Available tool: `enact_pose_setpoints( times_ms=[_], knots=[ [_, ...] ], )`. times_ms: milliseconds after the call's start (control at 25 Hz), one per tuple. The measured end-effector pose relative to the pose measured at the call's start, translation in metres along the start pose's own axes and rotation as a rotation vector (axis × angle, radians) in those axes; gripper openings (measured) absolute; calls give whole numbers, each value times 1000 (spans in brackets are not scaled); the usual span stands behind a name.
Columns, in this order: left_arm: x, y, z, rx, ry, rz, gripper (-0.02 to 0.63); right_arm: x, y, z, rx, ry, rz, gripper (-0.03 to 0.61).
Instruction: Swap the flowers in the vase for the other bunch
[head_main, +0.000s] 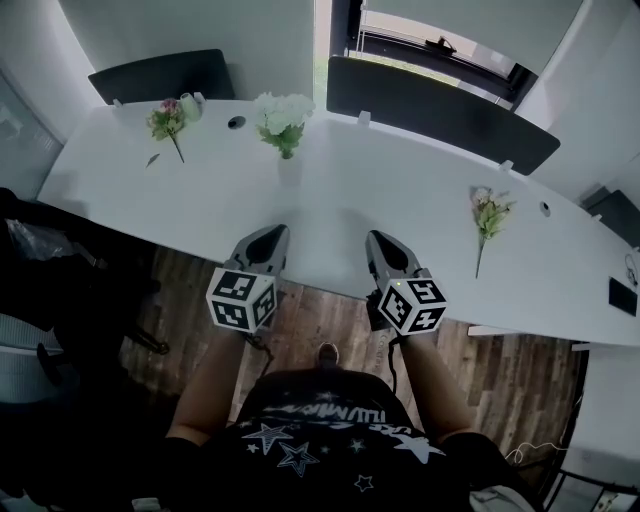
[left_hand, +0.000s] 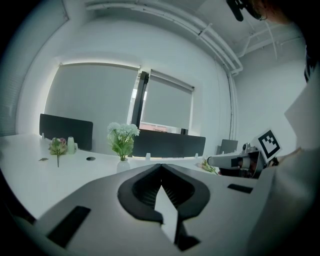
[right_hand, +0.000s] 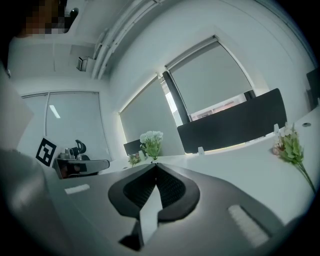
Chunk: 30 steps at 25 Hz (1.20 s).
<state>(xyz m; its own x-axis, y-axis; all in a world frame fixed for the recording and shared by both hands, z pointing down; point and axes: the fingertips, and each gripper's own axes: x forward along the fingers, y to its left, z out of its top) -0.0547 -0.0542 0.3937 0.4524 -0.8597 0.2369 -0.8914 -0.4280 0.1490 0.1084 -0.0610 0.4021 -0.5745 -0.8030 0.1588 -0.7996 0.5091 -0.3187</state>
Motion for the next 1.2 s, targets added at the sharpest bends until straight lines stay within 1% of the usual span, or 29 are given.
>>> enact_pose_setpoints(
  times_ms=[240, 440, 640, 720, 840, 1000, 1200],
  knots=[
    [7, 1, 0, -37, -17, 53, 8, 13, -8, 2, -5, 22, 67, 3],
    [9, 5, -1, -31, -10, 63, 8, 29, -9, 2, 13, 29, 88, 3],
    [16, 25, 1, -38, -16, 68, 8, 46, -6, -3, 21, 48, 91, 3],
    [22, 34, 1, -40, -12, 64, 8, 53, -6, -2, 19, 48, 81, 3],
    [31, 42, 0, -47, -9, 33, 8, 63, -9, -3, 20, 50, 52, 3],
    [46, 57, 11, -43, -29, -4, 8, 85, -11, 3, 18, 47, 42, 3],
    [60, 89, 17, -33, -22, -11, 8, 121, -2, 11, 14, 33, 37, 3]
  ],
)
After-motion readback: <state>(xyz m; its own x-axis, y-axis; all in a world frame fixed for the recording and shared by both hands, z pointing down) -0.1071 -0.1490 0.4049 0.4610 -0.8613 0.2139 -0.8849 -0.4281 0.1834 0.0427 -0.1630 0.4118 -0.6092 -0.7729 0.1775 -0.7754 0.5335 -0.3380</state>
